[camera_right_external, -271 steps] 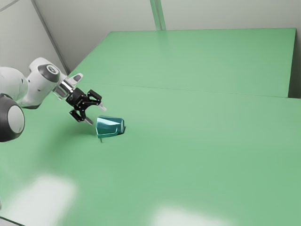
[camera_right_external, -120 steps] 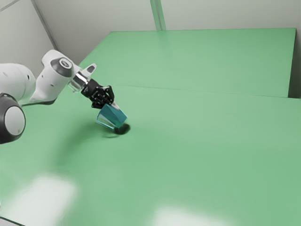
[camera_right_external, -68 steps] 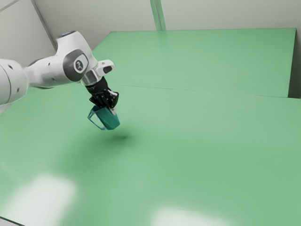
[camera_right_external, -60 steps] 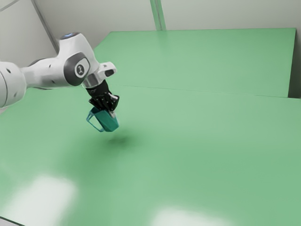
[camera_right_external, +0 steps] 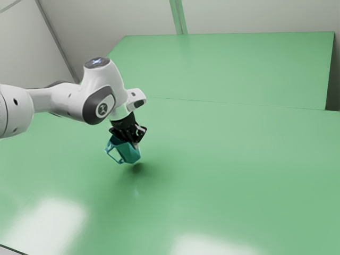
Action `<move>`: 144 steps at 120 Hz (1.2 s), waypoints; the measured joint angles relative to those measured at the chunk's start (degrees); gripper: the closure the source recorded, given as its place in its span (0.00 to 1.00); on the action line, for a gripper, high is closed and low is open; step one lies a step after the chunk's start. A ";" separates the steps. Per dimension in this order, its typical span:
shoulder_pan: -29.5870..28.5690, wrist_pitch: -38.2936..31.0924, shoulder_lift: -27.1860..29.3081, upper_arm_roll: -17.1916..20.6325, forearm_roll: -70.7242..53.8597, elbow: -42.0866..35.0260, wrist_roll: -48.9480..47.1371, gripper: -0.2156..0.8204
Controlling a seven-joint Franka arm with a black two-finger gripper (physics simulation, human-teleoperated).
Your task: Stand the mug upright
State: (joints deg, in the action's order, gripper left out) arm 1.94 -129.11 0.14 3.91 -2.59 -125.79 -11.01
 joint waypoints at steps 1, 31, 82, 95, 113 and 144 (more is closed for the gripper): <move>0.07 -0.10 -0.07 -0.01 0.00 -0.06 -0.15 0.96; -0.37 -2.39 -2.72 0.05 0.07 -0.54 -4.01 0.96; -5.55 -5.27 -5.38 0.25 0.68 -0.53 -7.84 0.96; -5.70 -5.49 -5.97 0.31 0.73 -0.53 -8.47 0.96; -5.76 -5.61 -6.58 0.44 0.66 -0.53 -9.19 0.92; -5.58 -4.78 -3.74 1.26 0.69 -0.35 -9.29 0.44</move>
State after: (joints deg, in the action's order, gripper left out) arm -3.64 -133.89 -3.61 5.17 -1.90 -126.14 -20.30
